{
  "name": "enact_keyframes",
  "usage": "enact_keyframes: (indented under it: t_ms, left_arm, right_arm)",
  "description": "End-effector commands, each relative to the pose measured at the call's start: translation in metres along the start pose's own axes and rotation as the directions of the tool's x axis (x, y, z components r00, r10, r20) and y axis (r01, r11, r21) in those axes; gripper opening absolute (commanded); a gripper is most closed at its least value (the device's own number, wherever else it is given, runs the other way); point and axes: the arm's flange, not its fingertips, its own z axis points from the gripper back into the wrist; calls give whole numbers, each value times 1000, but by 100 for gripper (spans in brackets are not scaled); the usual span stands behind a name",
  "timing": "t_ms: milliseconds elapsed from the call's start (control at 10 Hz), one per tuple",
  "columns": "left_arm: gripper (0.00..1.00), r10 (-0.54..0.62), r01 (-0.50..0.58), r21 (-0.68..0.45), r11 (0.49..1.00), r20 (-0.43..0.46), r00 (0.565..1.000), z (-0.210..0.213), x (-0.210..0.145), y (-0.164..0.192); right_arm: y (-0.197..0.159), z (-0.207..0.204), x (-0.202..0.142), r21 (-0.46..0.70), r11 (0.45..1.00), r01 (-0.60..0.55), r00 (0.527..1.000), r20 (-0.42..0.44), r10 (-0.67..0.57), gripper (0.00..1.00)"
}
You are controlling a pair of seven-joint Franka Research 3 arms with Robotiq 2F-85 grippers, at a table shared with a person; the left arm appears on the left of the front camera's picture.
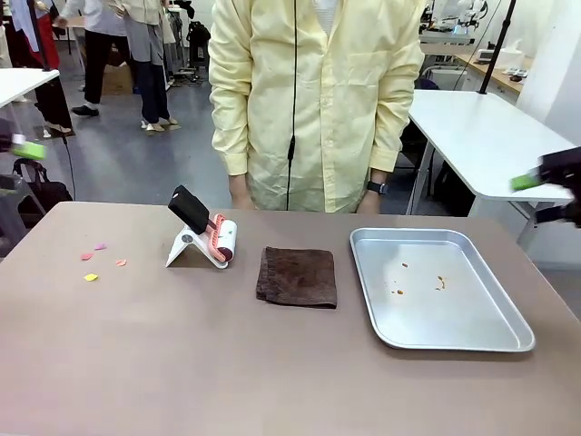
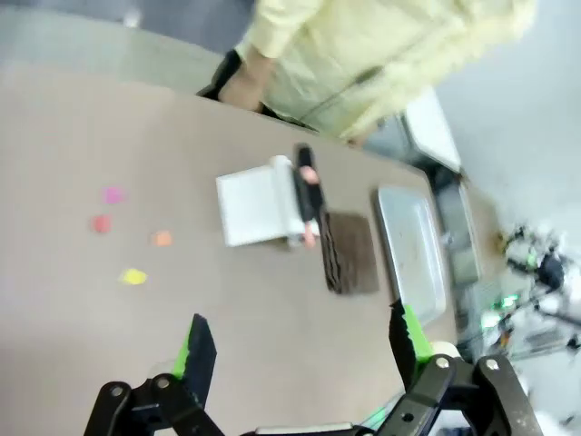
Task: Clean the surface of the table.
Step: Hold the Lint Roller with your left hand and the towel with your right hand.
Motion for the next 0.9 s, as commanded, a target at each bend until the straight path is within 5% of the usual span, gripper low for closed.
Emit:
enact_keyframes:
  t_ms: [0, 300, 400, 500, 800]
  left_arm:
    - [100, 134, -128, -53, 990, 139, 981, 1, -75, 50]
    - [100, 274, -256, -97, 962, 308, 911, 26, -98, 87]
    - [100, 246, -241, -52, 969, 201, 948, 53, -9, 89]
    - [100, 246, -241, -52, 969, 201, 948, 53, -9, 89]
    - [100, 246, -241, -52, 969, 201, 948, 53, -9, 89]
  right_arm:
    - [-67, 16, -101, 214, 977, 21, 992, 119, -47, 100]
    - [-112, 26, -106, 295, 949, 110, 976, 147, -159, 100]
    - [-117, 21, -106, 270, 952, 143, 973, 139, -185, 100]
    - [-99, 68, -2, 279, 953, 116, 970, 175, -169, 100]
    - [-99, 68, -2, 279, 953, 116, 970, 175, -169, 100]
